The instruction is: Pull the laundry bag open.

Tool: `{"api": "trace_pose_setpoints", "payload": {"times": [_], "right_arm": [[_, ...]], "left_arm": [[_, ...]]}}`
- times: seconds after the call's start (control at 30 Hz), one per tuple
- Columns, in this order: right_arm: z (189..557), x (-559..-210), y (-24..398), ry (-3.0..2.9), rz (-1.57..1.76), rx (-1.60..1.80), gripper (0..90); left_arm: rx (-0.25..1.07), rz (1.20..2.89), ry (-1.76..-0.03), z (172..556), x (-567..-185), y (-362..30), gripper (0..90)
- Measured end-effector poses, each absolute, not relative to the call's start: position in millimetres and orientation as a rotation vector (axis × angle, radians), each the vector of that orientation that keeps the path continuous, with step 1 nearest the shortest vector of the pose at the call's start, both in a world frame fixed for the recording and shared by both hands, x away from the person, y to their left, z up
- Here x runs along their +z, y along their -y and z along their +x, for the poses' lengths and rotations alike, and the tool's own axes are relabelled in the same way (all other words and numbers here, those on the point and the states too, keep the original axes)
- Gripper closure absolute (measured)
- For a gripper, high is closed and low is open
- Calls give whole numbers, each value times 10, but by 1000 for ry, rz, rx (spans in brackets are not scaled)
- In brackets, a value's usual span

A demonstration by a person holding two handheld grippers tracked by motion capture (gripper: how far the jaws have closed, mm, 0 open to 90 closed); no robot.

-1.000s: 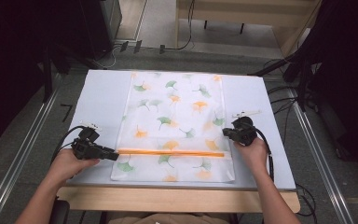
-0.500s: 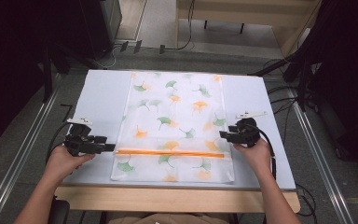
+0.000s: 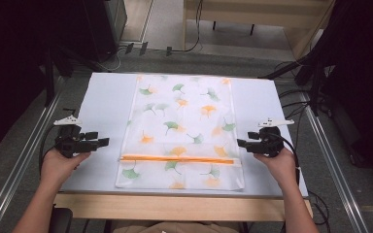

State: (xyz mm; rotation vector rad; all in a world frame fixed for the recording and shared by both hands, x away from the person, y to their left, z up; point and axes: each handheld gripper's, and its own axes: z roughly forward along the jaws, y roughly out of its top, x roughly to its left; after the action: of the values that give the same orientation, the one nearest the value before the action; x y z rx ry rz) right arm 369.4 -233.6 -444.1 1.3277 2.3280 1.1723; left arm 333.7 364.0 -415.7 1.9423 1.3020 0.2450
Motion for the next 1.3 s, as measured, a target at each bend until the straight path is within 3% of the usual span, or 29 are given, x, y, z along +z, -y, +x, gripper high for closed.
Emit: {"api": "trace_pose_setpoints", "payload": {"times": [0.57, 1.3], "right_arm": [[3758, -4575, 2612, -2233, 1384, 1101, 346], [3761, -4593, 2600, -2245, 1392, 1093, 346]], "left_arm": [[285, 1948, -1379, 3442, -4283, -3773, 357], [257, 1998, -1374, 3457, -4327, -3731, 356]]}}
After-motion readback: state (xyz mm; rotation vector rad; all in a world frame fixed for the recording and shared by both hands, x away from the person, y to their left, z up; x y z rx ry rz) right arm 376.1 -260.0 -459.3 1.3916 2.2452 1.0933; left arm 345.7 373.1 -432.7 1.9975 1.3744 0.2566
